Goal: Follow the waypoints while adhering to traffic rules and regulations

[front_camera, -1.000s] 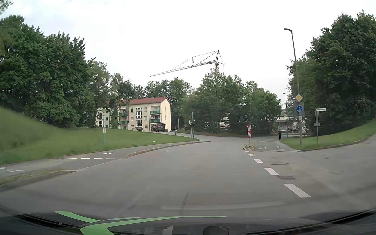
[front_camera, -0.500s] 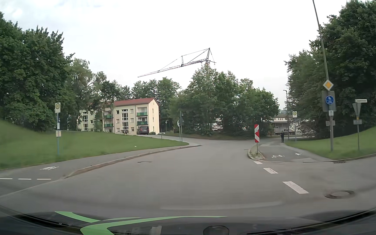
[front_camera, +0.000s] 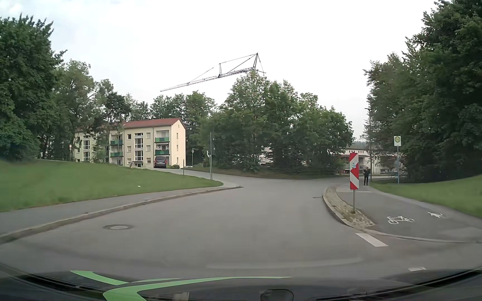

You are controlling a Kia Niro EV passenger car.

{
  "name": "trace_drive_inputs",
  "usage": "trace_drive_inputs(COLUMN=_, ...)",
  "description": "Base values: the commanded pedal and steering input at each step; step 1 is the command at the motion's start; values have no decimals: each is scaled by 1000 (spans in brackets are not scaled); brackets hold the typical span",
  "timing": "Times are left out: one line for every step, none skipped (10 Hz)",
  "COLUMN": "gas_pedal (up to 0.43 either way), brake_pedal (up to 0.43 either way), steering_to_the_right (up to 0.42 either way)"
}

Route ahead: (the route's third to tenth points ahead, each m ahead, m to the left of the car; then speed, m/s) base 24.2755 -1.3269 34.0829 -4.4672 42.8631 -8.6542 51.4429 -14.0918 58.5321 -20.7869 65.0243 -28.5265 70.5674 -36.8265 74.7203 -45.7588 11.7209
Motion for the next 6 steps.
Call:
trace_drive_inputs(gas_pedal=59, brake_pedal=0, steering_to_the_right=41)
trace_drive_inputs(gas_pedal=59, brake_pedal=0, steering_to_the_right=44)
trace_drive_inputs(gas_pedal=59, brake_pedal=0, steering_to_the_right=46)
trace_drive_inputs(gas_pedal=59, brake_pedal=0, steering_to_the_right=48)
trace_drive_inputs(gas_pedal=59, brake_pedal=0, steering_to_the_right=48)
trace_drive_inputs(gas_pedal=59, brake_pedal=0, steering_to_the_right=48)
